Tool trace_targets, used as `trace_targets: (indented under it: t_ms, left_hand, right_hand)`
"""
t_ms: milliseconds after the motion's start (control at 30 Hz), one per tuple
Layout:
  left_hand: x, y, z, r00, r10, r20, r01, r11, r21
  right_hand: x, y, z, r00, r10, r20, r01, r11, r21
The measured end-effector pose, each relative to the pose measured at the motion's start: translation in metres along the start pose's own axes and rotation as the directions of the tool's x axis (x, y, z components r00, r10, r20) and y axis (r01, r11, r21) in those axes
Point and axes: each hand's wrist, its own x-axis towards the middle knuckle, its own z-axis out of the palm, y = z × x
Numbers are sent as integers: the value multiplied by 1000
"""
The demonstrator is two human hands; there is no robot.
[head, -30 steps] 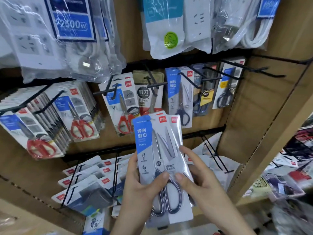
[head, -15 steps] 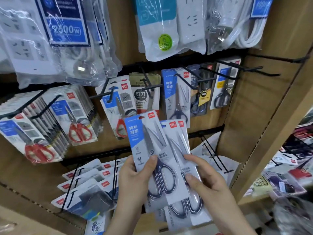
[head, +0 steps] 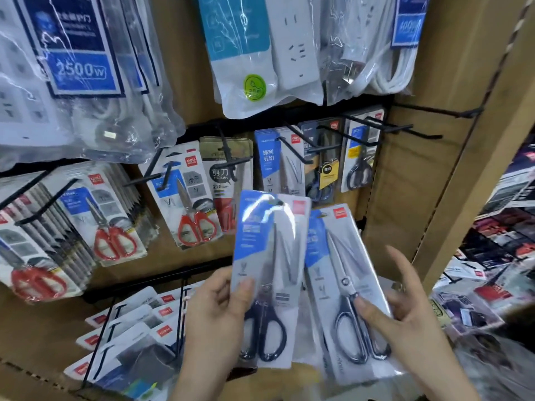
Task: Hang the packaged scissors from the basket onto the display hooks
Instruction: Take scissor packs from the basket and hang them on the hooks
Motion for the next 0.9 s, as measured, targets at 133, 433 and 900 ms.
trace_targets:
  t_ms: [133,433,900]
  left_hand:
    - [5,10,24,995,38,93,-37,999,-17]
    - [33,14,57,997,46,66,-40,996,-82]
    - [69,6,65,986,166,29,-166,986,16]
  right_hand:
    - [2,1,-10,992,-120,-47,115,989,-89]
    - [8,-2,-5,975,-206,-81,192,970,-148]
    - [22,6,2,985,-161,-65,146,971,-187]
